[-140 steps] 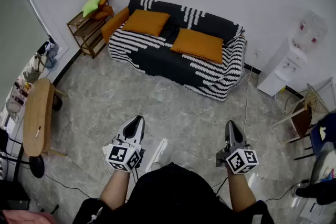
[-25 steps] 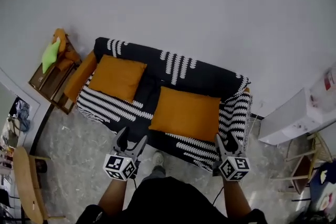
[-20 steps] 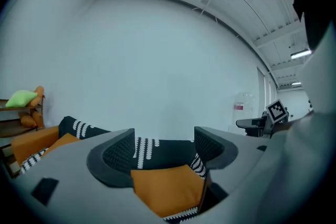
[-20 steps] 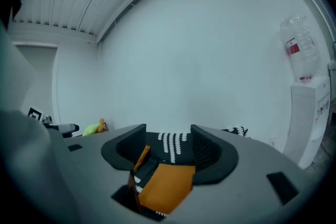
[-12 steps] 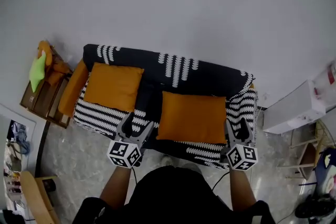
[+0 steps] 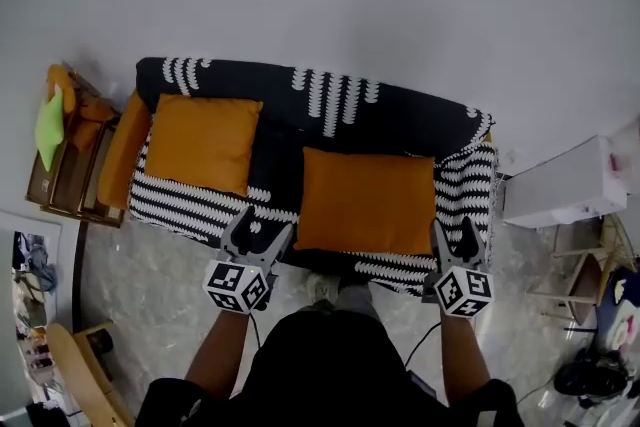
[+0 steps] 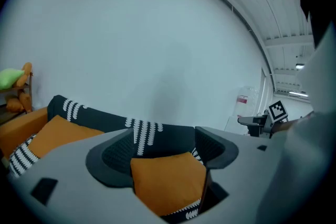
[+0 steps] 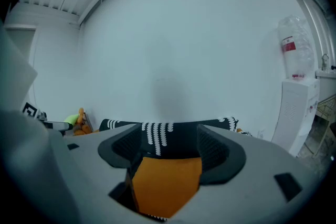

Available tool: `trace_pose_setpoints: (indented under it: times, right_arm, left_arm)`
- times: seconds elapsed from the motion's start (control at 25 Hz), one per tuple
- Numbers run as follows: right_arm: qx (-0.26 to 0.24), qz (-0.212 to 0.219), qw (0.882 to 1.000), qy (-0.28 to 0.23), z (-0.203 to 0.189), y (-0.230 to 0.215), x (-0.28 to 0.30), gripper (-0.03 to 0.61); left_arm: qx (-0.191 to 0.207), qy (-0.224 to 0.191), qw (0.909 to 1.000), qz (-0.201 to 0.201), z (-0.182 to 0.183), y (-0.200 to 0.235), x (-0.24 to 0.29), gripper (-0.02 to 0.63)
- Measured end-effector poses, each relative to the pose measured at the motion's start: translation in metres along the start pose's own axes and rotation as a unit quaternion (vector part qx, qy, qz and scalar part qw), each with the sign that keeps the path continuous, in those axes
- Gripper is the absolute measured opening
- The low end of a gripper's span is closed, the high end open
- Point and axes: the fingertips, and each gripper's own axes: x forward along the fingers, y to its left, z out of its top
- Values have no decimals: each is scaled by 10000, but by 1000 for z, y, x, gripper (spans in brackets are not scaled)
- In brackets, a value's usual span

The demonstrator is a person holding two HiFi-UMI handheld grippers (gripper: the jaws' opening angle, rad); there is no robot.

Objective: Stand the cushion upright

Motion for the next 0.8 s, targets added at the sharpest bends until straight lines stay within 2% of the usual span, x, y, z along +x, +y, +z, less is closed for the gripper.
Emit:
trace_pose_setpoints:
  times: [0.28, 0.44, 0.64, 0.8]
  right_arm:
    - [70, -86, 9994, 338, -24, -26, 46, 325]
    - [-417, -39, 9974, 595, -38, -43, 74, 325]
    - [-532, 64, 9918, 1157, -73, -76, 118, 327]
    - [-385, 73, 9868, 1570, -102, -103, 148, 333]
  left_arm:
    - [-120, 677, 9976, -15, -33, 4, 42, 368]
    - [-230, 894, 9956, 156, -53, 9, 76, 368]
    - [-332, 1233, 9917, 129, -79, 9, 128, 369]
    - [-351, 1435, 9887, 249, -100, 15, 161, 370]
